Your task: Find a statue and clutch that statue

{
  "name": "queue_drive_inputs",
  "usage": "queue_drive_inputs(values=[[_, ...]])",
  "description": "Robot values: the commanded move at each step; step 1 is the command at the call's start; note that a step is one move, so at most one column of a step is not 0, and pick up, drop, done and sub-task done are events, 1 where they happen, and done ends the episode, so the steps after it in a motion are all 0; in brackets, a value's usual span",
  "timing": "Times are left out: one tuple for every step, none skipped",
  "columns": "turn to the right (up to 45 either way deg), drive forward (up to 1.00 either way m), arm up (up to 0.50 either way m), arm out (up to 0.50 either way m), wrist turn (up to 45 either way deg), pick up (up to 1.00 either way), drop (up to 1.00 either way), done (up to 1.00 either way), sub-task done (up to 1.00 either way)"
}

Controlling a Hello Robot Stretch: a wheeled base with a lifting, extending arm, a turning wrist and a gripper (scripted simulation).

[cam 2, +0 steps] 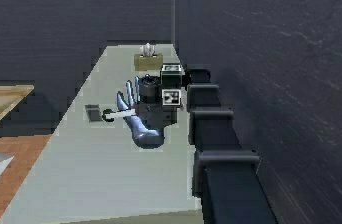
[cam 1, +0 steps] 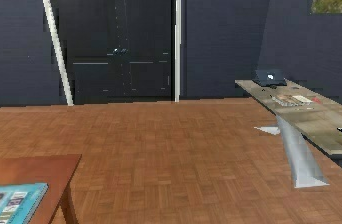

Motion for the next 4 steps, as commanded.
queue_drive_inputs(values=[[0.0,0.0,-0.12,0.0,0.0,0.0,0.0,0.0,0.0],[0.0,0.0,0.0,0.0,0.0,1.0,0.0,0.0,0.0],[0.0,0.0,0.1,0.0,0.0,0.0,0.0,0.0,0.0],[0.0,0.0,0.0,0.0,0.0,0.0,0.0,1.0,0.0]])
